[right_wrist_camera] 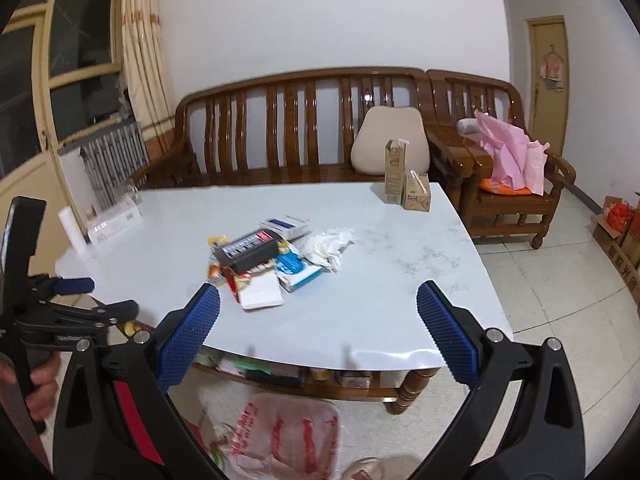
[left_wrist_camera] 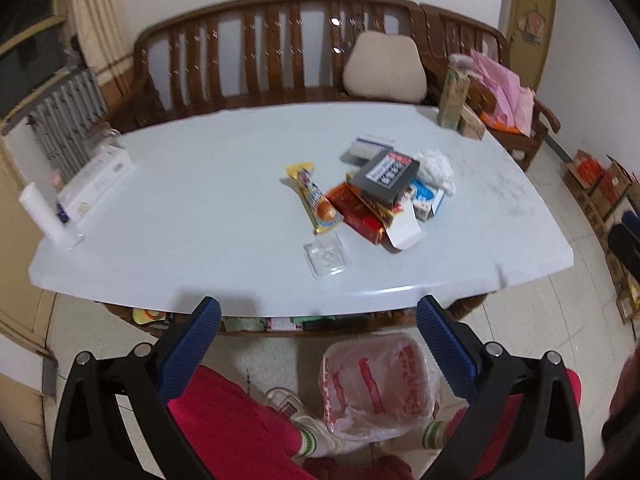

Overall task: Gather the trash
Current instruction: 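Move the left tool toward the clear plastic lid while the right tool approaches the white tissue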

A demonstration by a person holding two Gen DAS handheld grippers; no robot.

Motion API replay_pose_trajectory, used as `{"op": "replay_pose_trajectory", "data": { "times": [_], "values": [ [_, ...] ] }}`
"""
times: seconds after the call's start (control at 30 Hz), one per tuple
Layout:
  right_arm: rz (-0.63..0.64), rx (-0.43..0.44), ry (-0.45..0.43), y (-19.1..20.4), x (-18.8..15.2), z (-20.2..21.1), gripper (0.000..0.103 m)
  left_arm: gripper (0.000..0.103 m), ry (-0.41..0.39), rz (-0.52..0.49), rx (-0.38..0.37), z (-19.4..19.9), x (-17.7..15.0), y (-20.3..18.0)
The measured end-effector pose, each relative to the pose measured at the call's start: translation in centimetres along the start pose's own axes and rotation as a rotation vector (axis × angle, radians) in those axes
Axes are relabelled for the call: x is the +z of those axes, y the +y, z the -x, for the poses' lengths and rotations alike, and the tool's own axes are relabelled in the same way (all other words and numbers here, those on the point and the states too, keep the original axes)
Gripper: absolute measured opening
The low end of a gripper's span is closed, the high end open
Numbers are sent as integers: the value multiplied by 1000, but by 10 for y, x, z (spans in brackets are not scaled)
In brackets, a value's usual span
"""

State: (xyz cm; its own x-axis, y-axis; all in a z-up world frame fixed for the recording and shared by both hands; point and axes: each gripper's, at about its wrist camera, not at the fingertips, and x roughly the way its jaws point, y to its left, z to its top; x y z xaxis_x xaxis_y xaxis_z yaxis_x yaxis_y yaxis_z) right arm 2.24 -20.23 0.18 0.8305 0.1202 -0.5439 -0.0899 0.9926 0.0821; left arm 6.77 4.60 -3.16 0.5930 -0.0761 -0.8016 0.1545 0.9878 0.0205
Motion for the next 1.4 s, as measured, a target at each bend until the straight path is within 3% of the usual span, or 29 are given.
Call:
{"op": "replay_pose_trajectory", "data": {
  "times": [0.37,0.97,1.4],
  "values": [
    [65,63,96,-12,13,-53,97,96,95,-32,-31,-41,15,-20],
    [124,118,206,-30,34,-127,97,96,172,46,-32,-96,39,-15],
    [60,180,253,-49,41,-196,97,95,196,133,-28,-129,37,-3]
  ]
}}
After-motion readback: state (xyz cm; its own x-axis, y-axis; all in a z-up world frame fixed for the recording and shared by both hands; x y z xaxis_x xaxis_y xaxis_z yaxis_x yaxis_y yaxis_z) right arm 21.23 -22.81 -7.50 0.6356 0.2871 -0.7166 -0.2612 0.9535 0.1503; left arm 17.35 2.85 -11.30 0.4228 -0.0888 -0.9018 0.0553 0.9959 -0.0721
